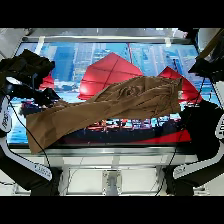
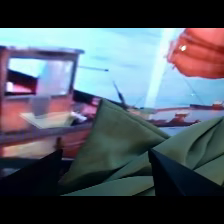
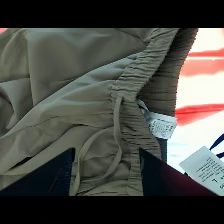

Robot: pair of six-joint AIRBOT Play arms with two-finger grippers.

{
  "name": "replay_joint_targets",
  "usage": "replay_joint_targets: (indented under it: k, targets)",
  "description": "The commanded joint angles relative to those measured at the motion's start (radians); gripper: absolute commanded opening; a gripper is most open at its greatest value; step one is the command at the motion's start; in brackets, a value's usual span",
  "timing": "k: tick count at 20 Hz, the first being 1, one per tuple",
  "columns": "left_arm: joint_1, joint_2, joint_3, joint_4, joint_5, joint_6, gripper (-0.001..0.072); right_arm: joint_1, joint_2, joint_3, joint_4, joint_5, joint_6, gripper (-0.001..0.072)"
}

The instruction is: Fold the clothes and pants, and hang the long-sleeved shirts on hangers.

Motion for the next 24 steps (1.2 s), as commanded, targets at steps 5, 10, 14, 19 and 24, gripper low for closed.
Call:
replay_joint_targets:
  k: [5, 10, 14, 19, 24]
  targets:
    - [-0.080, -0.013, 0.003, 0.053, 0.007, 0.058, 0.0508, 0.001, -0.002, -0.021, 0.005, -0.015, 0.000, 0.0445]
    - [-0.099, -0.009, 0.005, 0.053, 0.002, 0.077, 0.0011, 0.001, -0.002, -0.021, 0.002, -0.017, 0.000, 0.0444]
    - [-0.091, 0.021, 0.050, 0.054, 0.002, 0.070, 0.0010, 0.001, -0.007, -0.023, -0.018, -0.119, 0.004, 0.0444]
    - [-0.076, 0.055, 0.192, 0.054, 0.003, -0.006, 0.0010, -0.007, -0.158, -0.023, -0.025, -0.158, 0.064, 0.0444]
    - [-0.055, 0.079, 0.235, 0.059, 0.034, -0.077, 0.0010, 0.000, -0.339, -0.020, 0.124, -0.363, 0.059, 0.0444]
